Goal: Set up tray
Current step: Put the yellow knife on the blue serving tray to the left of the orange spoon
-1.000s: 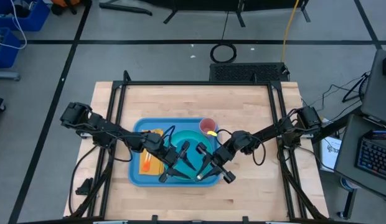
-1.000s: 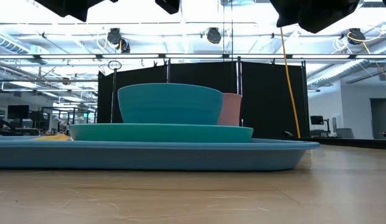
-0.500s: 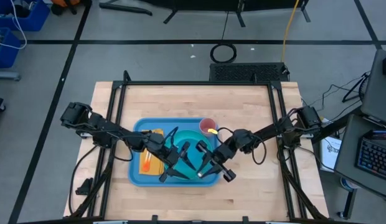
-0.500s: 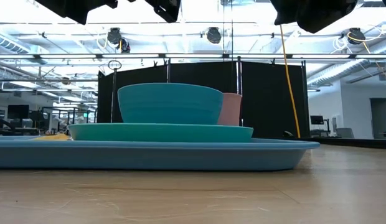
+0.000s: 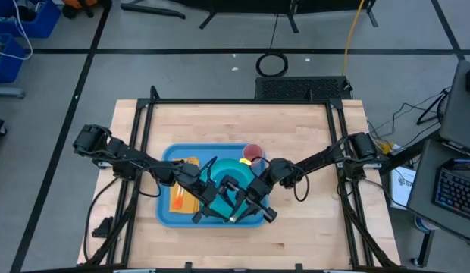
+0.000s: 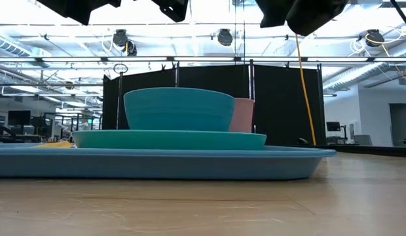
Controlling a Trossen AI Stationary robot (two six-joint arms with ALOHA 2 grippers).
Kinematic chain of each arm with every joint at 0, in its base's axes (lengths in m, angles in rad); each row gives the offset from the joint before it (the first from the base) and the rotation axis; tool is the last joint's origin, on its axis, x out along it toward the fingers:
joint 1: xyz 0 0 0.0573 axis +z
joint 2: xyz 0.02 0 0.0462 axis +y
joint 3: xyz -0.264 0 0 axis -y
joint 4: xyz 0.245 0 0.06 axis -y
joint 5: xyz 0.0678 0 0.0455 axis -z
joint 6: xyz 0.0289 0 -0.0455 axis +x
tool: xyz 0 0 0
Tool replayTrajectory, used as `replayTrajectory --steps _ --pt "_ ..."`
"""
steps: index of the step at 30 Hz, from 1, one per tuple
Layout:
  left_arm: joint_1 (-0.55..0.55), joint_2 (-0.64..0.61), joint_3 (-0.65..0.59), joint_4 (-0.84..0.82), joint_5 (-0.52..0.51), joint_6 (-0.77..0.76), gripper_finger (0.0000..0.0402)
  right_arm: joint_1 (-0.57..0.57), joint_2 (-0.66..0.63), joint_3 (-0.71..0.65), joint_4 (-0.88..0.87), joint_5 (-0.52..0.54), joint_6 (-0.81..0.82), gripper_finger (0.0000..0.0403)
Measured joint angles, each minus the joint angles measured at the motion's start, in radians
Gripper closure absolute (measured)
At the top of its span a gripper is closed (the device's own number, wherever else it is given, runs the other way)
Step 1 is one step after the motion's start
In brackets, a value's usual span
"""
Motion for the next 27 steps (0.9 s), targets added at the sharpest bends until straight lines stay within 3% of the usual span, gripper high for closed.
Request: replayTrajectory --steps 5,9,14,27 --pt "0.0 -0.001 -0.001 -0.008 0.007 0.004 0.0203 0.0 0.001 0.0 -0.01 0.0 -0.005 0.0353" --pt "0.0 0.001 -0.001 -0.046 0.082 0.052 0.0213 -0.003 0.003 0.0 -0.013 -0.053 0.021 0.0353" --pt "-0.001 0.001 0.0 -0.038 0.03 0.052 0.0228 -0.007 0.003 0.001 -0.012 -0.033 0.009 0.0353" --pt "0.017 0.002 0.002 -0.121 0.03 0.019 0.0231 0.016 0.001 0.001 -0.096 -0.02 -0.016 0.0353"
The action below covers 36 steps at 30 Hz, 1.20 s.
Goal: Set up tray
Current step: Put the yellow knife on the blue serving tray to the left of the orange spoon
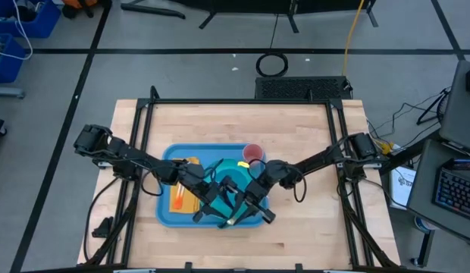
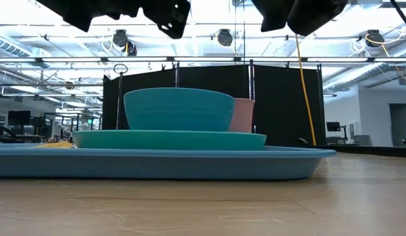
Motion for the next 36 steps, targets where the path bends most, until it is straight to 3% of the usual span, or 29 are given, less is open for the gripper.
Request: replayTrajectory --steps 12,19,23,27,36 --pt "-0.017 -0.001 0.001 -0.047 -0.011 0.016 0.0231 0.076 0.0 -0.01 -0.119 -0.001 0.016 0.0353" --pt "-0.047 -0.011 0.001 -0.039 -0.016 0.029 0.0231 0.117 0.001 -0.163 0.075 0.119 0.05 0.0353" --pt "-0.063 -0.018 0.0 0.012 -0.083 0.052 0.0231 0.128 0.0 -0.227 0.209 0.188 0.062 0.0353" --pt "-0.069 -0.017 0.0 0.038 -0.241 0.05 0.0231 0.133 0.0 -0.231 0.183 0.204 0.083 0.0353" --pt "-0.068 -0.017 0.0 0.163 -0.194 0.079 0.0231 0.135 0.0 -0.231 0.155 0.205 0.077 0.0353"
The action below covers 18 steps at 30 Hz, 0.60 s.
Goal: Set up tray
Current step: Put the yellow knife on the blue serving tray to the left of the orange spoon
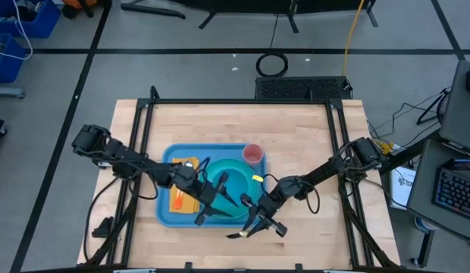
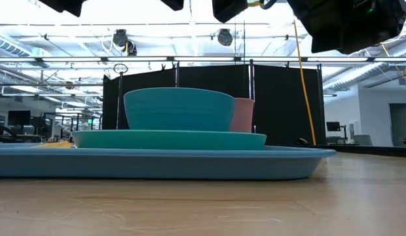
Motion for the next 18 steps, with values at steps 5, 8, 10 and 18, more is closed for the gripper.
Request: replayTrajectory --steps 5,8,10,18 --pt "-0.005 0.0 0.0 0.017 0.041 -0.013 0.0231 -0.009 0.0 0.0 -0.012 0.003 0.0 0.0353" --pt "-0.017 0.0 0.0 0.028 0.048 -0.027 0.0231 -0.022 0.0 0.0 -0.01 0.024 0.001 0.0353" --pt "-0.028 0.0 0.0 0.038 0.054 -0.025 0.0231 -0.038 0.0 0.0 -0.011 0.025 0.0 0.0353" --pt "-0.03 0.0 0.0 0.025 0.025 -0.047 0.0231 -0.061 0.0 0.007 -0.02 0.015 0.005 0.0353"
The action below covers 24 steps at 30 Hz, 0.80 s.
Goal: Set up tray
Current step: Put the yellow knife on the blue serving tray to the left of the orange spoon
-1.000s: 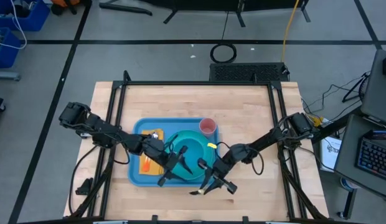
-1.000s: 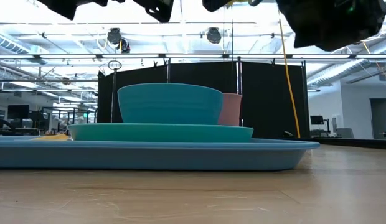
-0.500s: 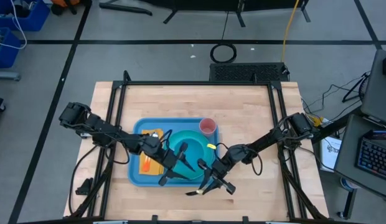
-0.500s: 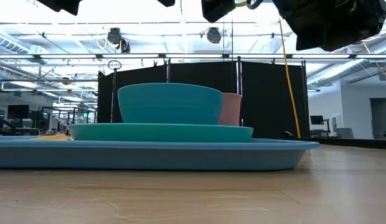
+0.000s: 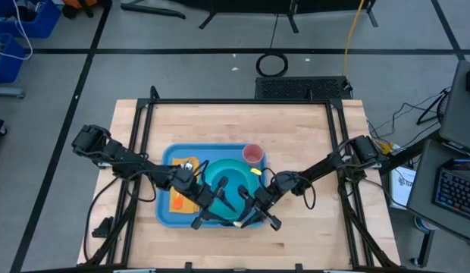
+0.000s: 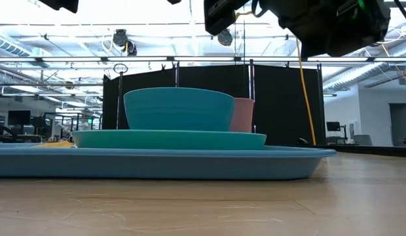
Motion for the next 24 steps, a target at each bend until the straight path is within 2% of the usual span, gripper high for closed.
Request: replayTrajectory --steps 13,24 --pt "-0.001 0.0 0.0 -0.007 -0.068 -0.024 0.0231 -0.009 0.0 0.009 -0.026 0.035 0.01 0.0353" --pt "0.0 0.002 0.0 -0.103 -0.006 0.0 0.0231 -0.01 0.0 0.01 -0.042 0.014 0.092 0.0353"
